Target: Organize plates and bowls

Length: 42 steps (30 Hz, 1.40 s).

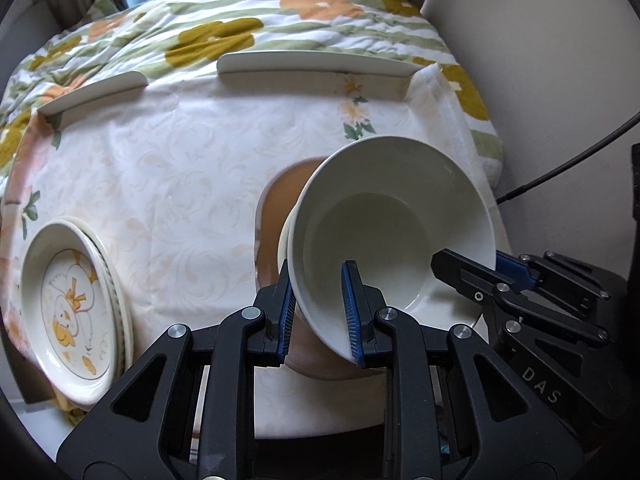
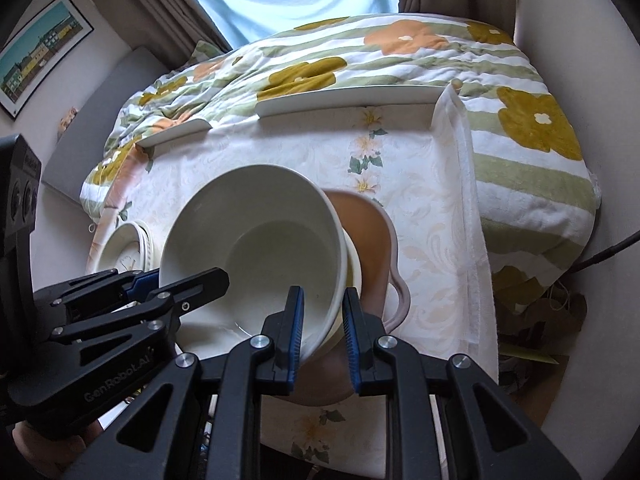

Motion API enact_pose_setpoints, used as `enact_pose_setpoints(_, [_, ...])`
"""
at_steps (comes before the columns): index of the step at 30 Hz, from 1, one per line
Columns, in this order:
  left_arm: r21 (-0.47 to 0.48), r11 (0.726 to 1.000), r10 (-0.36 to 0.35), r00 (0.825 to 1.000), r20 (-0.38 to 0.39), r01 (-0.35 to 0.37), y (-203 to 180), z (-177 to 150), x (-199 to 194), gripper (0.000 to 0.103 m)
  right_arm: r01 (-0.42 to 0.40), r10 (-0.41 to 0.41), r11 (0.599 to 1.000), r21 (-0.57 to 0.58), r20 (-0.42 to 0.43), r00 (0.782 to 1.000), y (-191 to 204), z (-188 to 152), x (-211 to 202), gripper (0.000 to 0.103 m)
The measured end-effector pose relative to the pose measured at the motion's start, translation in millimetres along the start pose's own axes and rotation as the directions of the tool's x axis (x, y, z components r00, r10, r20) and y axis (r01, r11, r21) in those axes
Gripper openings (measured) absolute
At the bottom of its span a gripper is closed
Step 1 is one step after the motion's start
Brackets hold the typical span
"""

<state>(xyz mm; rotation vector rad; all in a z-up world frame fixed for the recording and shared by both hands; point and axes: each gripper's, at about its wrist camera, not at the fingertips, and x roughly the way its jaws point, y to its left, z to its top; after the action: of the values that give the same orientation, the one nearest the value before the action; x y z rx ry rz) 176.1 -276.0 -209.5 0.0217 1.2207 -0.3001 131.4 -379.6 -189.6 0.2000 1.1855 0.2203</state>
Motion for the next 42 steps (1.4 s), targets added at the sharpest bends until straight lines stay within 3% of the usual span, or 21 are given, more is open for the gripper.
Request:
enact_pose_setpoints(20, [0.093, 0.984, 0.147, 0.988, 0.040, -0.150, -13, -5, 12, 0.020, 0.034, -0.034, 0.999, -0.037, -0.003, 0.999, 1, -3, 8, 0.018])
enact_pose_setpoints(29, [0.086, 0.989, 0.115, 0.992, 0.043, -0.119, -9, -3, 8, 0.020, 0.037, -0.037, 0.999, -0.037, -0.001, 0.999, 3, 0, 6, 0.018])
enact_pose_setpoints(33, [0.063, 0.992, 0.104, 0.987, 0.125, -0.113, -2, -2, -20, 0.020, 0.014, -0.014, 1.000, -0.005, 0.050, 0.999, 1, -1, -12, 0.018])
enact_pose_setpoints(37, [0.053, 0.993, 0.090, 0.960, 0.266, -0.108, 5, -3, -70, 0.023, 0.016, -0.015, 1.000, -0.011, 0.130, 0.991, 7, -1, -45, 0.018])
enact_pose_setpoints(38, [0.052, 0.992, 0.091, 0.950, 0.299, -0.112, 7, -4, -82, 0.036, 0.023, -0.021, 1.000, -0.015, 0.146, 0.989, 9, -2, -52, 0.018])
enact_pose_setpoints(39, [0.050, 0.991, 0.097, 0.939, 0.329, -0.120, 8, -6, -92, 0.069, 0.037, -0.033, 0.999, -0.020, 0.168, 0.985, 13, -3, -60, 0.018])
enact_pose_setpoints(40, [0.048, 0.990, 0.109, 0.926, 0.361, -0.136, 10, -9, -102, 0.088, 0.047, -0.042, 0.999, -0.025, 0.186, 0.982, 16, -4, -67, 0.022])
enact_pose_setpoints(41, [0.044, 0.987, 0.125, 0.907, 0.401, -0.156, 11, -13, -113, 0.102, 0.053, -0.047, 0.998, -0.026, 0.201, 0.979, 20, -6, -74, 0.028])
enact_pose_setpoints(42, [0.046, 0.986, 0.125, 0.892, 0.435, -0.161, 13, -17, -122, 0.103, 0.057, -0.051, 0.998, -0.020, 0.217, 0.975, 23, -8, -81, 0.050])
